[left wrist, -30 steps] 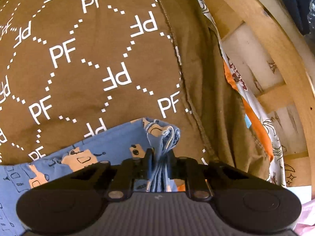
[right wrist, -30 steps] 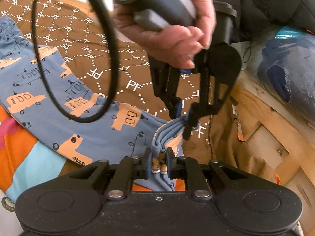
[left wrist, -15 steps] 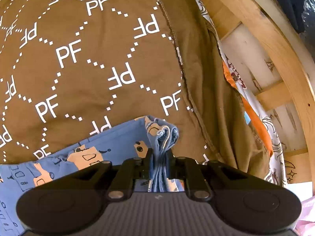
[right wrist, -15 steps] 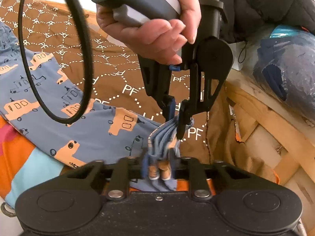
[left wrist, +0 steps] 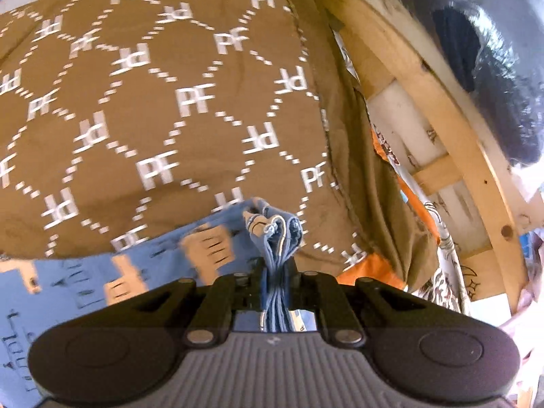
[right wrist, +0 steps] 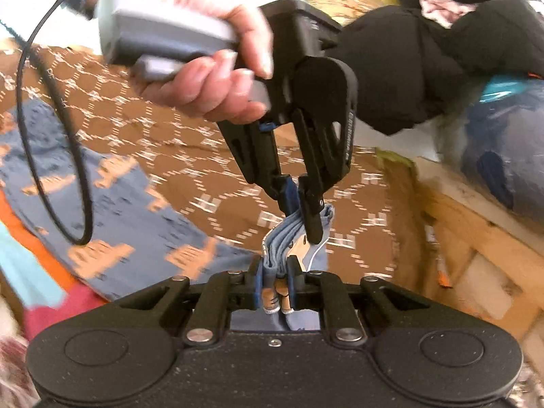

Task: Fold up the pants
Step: 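Lift the held pants edge with both tools and fold it over the pants, then open both tools and release the folded pants, then grasp the elastic waistband with the left tool and lift it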

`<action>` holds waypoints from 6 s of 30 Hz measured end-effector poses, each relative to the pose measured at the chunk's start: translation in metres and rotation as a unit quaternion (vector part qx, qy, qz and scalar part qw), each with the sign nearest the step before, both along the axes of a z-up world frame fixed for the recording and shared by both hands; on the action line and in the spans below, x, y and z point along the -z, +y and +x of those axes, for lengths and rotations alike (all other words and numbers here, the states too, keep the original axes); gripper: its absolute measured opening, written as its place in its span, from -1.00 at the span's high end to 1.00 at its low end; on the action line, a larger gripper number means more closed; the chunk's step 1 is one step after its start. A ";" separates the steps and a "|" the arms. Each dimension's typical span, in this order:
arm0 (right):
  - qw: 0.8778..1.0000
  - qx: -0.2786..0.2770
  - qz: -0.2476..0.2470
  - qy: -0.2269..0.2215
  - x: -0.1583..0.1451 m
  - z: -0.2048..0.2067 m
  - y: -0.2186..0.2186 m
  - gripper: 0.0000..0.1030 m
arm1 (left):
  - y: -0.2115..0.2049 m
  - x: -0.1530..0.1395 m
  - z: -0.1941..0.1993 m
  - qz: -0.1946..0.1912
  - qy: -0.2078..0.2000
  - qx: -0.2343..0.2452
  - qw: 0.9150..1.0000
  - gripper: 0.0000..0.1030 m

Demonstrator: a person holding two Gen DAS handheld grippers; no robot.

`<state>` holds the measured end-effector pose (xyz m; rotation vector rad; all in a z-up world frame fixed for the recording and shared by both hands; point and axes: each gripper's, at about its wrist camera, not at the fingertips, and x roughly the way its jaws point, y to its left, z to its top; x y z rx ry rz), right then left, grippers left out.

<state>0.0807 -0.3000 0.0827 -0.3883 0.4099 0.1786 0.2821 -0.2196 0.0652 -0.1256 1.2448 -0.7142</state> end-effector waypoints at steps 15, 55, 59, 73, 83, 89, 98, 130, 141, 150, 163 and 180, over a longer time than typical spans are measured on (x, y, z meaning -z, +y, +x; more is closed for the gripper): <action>0.988 -0.093 0.041 0.114 0.022 0.016 0.094 0.73 | 0.144 0.063 -0.008 -0.014 0.017 -0.057 0.998 0.81; 0.985 -0.114 0.017 0.126 0.029 0.022 0.142 0.72 | 0.218 0.068 -0.024 -0.060 -0.020 -0.117 0.991 0.80; 0.981 -0.139 0.030 0.134 0.021 0.031 0.168 0.72 | 0.254 0.065 -0.026 -0.065 -0.031 -0.136 0.988 0.81; 0.963 -0.210 0.019 0.169 0.033 0.037 0.212 0.33 | 0.309 0.076 -0.037 -0.035 -0.033 -0.197 0.979 0.20; 0.994 -0.057 -0.069 0.061 0.038 0.105 0.106 -0.01 | 0.266 0.053 -0.067 0.069 -0.195 -0.218 0.954 -0.26; 0.991 -0.023 -0.104 0.080 0.083 0.158 0.089 -0.21 | 0.258 0.079 -0.068 0.140 -0.226 -0.220 0.939 -0.41; 0.997 -0.015 -0.067 0.041 0.047 0.090 0.072 -0.25 | 0.285 0.052 -0.111 0.113 -0.255 -0.225 0.934 -0.49; 0.977 -0.168 0.030 0.125 0.072 0.095 0.183 -0.58 | 0.361 0.046 -0.160 0.204 -0.303 -0.383 0.849 0.63; 0.980 -0.158 0.022 0.122 0.077 0.094 0.186 -0.64 | 0.370 0.060 -0.154 0.167 -0.253 -0.450 0.840 0.27; 0.980 -0.156 0.025 0.122 0.080 0.095 0.185 -0.64 | 0.379 0.071 -0.146 0.065 -0.266 -0.487 0.830 -0.57; 0.981 -0.152 0.024 0.115 0.079 0.093 0.185 -0.67 | 0.385 0.062 -0.156 0.054 -0.278 -0.535 0.796 0.66; 0.988 -0.143 0.011 0.064 0.014 0.058 0.079 -0.59 | 0.225 -0.021 -0.147 0.158 -0.395 -0.288 0.858 0.68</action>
